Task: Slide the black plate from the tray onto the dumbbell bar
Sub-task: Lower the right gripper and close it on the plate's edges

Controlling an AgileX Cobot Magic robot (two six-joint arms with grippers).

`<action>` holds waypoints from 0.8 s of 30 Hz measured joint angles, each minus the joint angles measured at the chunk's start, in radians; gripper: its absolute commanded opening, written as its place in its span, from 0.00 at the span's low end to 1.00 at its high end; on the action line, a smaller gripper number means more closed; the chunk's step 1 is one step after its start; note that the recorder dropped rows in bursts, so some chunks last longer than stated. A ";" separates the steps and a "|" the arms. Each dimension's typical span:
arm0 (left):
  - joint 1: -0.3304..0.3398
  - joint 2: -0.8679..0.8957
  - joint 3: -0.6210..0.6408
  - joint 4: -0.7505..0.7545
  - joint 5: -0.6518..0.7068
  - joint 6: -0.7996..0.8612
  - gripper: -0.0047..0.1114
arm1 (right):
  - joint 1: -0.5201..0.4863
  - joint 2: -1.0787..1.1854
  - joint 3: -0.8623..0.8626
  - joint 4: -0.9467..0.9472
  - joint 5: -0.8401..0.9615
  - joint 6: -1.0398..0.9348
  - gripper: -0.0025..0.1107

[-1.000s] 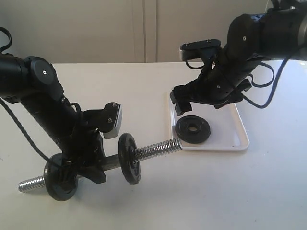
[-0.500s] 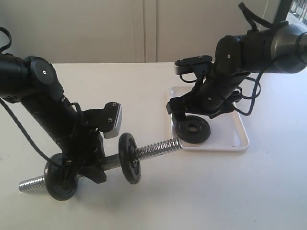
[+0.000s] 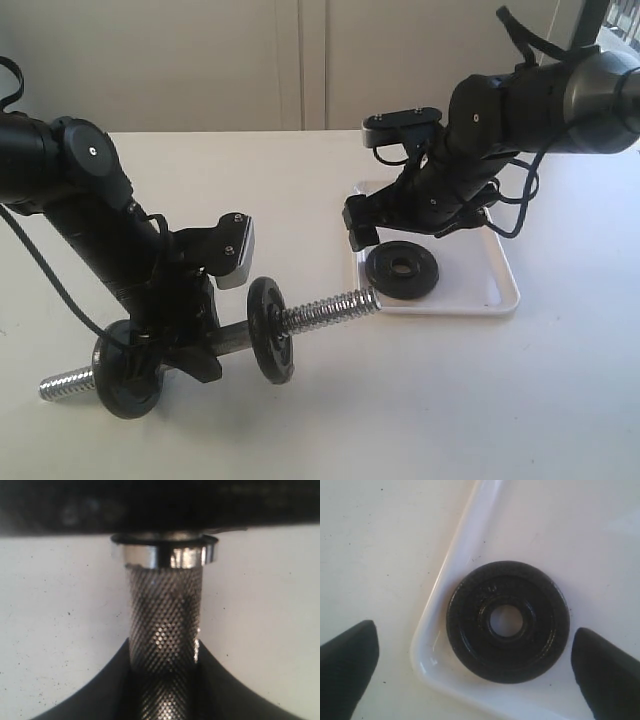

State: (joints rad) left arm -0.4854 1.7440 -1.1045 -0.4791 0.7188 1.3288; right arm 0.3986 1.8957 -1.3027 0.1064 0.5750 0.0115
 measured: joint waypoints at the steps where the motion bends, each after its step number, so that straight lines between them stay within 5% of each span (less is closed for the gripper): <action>1: 0.000 0.000 0.000 0.000 0.000 0.000 0.04 | 0.000 0.000 0.000 0.002 0.009 0.000 0.95; 14: 0.000 0.000 0.000 -0.002 0.000 0.000 0.04 | 0.000 0.050 0.000 -0.025 0.081 0.000 0.95; 24: 0.000 0.000 0.000 -0.007 0.000 0.000 0.04 | 0.000 0.051 0.000 -0.078 -0.054 0.008 0.95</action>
State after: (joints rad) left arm -0.4854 1.7440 -1.1045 -0.4862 0.7188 1.3288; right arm 0.3986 1.9467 -1.3027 0.0281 0.5208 0.0195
